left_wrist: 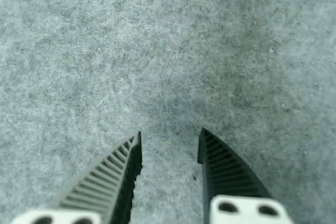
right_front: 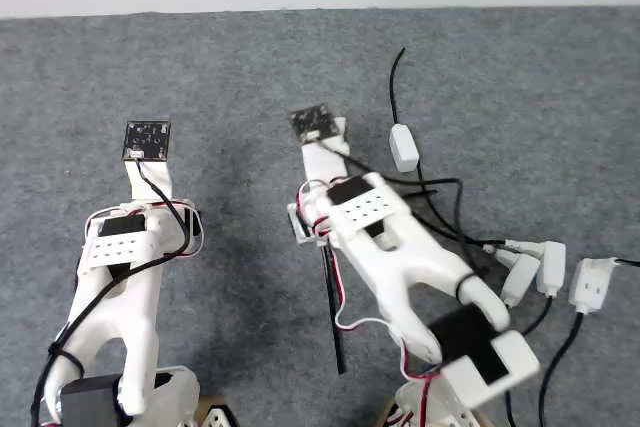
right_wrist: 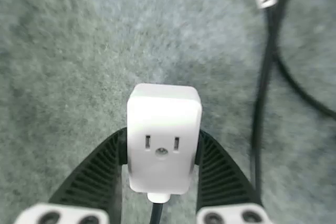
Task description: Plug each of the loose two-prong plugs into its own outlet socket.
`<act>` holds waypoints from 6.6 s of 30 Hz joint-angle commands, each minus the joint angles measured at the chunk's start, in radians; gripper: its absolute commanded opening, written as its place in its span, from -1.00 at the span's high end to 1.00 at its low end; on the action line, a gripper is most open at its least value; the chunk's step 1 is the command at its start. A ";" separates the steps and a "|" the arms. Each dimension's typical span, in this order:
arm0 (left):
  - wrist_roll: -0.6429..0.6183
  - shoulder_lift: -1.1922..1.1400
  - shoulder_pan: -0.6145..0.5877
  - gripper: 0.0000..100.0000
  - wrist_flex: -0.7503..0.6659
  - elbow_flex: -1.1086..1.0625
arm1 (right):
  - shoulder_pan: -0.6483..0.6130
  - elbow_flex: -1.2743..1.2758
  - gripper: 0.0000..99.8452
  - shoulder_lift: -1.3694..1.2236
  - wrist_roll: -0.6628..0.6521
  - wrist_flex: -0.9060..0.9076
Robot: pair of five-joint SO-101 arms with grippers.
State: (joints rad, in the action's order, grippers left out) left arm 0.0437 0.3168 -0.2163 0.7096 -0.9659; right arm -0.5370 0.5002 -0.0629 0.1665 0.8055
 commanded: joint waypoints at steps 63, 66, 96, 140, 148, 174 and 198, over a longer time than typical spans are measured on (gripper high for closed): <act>0.009 0.003 -0.008 0.66 -0.018 0.004 | -0.209 -0.245 0.44 -0.128 -0.152 0.275; 0.009 0.003 -0.008 0.66 -0.018 0.004 | -0.206 -0.241 0.45 -0.130 -0.152 0.274; 0.009 0.003 -0.009 0.66 -0.020 0.004 | 0.090 -0.262 0.64 -0.130 -0.183 0.208; 0.063 0.005 -0.009 0.66 -0.020 0.004 | 0.004 -0.390 0.98 -0.216 -0.180 0.389; 0.063 0.005 -0.009 0.66 -0.020 0.004 | 0.027 -0.393 0.97 -0.114 -0.178 0.374; 0.063 0.005 -0.009 0.66 -0.020 0.004 | 0.202 -0.482 0.66 -0.355 -0.244 0.248; 0.063 0.005 -0.020 0.66 -0.020 0.004 | 0.208 -0.827 0.98 -0.122 -0.368 0.894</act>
State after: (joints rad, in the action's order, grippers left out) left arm 0.0974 0.3168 -0.2302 0.7096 -0.9659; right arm -0.3145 -0.2685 -0.3514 -0.1926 1.6356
